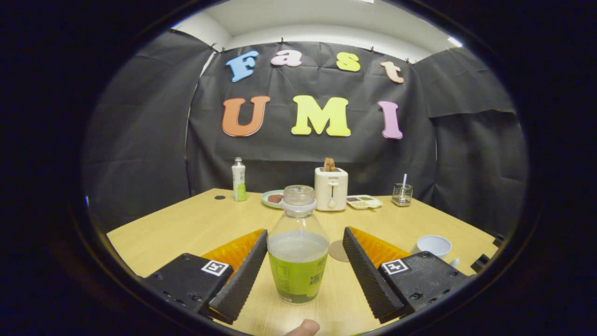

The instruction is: Take the bottle from table, then pour the juice into the cup, finally place the bottle on the coaster

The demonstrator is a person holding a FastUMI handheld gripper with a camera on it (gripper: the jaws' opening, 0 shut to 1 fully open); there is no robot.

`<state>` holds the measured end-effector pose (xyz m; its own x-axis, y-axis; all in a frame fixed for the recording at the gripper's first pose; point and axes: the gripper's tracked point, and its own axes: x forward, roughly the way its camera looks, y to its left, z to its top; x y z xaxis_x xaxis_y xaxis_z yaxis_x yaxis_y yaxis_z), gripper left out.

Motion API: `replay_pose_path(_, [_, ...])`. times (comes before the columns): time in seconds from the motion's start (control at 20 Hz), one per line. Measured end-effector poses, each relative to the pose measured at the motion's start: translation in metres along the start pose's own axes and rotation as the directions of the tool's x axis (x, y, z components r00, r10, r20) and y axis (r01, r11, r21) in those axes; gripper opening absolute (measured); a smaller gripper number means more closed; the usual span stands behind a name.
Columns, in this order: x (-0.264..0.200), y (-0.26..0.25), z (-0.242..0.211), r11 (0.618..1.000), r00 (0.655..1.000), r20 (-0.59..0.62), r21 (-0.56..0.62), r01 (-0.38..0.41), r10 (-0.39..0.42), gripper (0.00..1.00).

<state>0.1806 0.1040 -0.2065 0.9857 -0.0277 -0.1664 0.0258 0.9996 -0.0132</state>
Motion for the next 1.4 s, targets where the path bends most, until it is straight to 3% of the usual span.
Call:
replay_pose_path(0.35, [0.014,0.013,-0.018,0.999,1.0,-0.004,-0.051,0.008,-0.008,1.0])
replay_pose_path(0.5, [0.023,0.014,-0.018,0.999,1.0,0.02,-0.039,0.021,-0.021,0.86])
replay_pose_path(0.7, [0.02,0.015,-0.016,0.997,1.0,-0.007,-0.077,0.007,-0.008,0.81])
replay_pose_path(1.1, [-0.004,0.007,0.028,0.989,0.998,-0.014,0.138,-0.058,0.061,0.81])
replay_pose_path(1.4, [-0.022,-0.002,0.068,0.939,0.994,0.023,0.326,-0.111,0.11,0.8])
